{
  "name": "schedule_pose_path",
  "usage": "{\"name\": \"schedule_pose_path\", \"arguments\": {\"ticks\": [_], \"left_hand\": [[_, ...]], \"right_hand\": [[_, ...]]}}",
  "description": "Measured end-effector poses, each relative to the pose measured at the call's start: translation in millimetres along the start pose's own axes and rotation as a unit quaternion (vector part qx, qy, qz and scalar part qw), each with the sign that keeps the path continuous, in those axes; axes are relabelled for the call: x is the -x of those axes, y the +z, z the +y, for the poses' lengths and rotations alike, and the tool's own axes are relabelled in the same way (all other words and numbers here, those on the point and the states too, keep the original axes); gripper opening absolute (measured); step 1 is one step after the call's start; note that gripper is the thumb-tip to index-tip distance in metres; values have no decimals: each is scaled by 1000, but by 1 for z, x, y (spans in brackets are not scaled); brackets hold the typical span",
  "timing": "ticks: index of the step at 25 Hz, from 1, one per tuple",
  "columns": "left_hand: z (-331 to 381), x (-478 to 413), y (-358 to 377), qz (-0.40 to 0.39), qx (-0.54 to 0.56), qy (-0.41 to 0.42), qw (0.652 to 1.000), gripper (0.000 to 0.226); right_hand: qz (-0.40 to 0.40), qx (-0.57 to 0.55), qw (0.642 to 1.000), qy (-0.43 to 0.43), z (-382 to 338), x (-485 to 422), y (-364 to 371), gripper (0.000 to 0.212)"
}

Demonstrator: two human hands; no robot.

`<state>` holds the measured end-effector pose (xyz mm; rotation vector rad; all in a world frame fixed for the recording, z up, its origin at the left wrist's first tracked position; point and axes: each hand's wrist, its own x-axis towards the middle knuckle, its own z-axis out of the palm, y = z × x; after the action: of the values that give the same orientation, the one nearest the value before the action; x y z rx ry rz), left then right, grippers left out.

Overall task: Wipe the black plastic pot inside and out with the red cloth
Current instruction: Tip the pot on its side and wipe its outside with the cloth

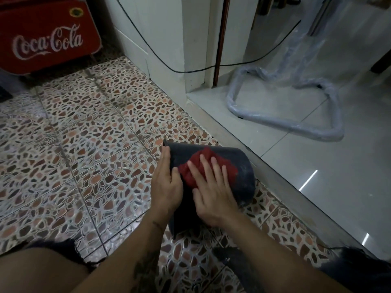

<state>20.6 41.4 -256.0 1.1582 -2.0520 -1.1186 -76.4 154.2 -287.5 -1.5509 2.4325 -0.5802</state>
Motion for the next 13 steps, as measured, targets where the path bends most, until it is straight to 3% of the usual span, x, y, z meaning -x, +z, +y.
{"name": "schedule_pose_path", "arguments": {"ticks": [5,10,11,13], "left_hand": [[-2,3,-1,-3,14,-3,1000,58],[6,2,5,11,54,-31,998,57],[7,1,5,12,55,-32,998,57],[7,1,5,16,50,-30,998,57]], "right_hand": [[-8,18,993,114,29,-69,-21,65],[-31,34,956,289,73,-51,-36,62],[-20,35,957,288,64,-41,-30,63],[25,15,979,201,26,-24,-13,65]]}}
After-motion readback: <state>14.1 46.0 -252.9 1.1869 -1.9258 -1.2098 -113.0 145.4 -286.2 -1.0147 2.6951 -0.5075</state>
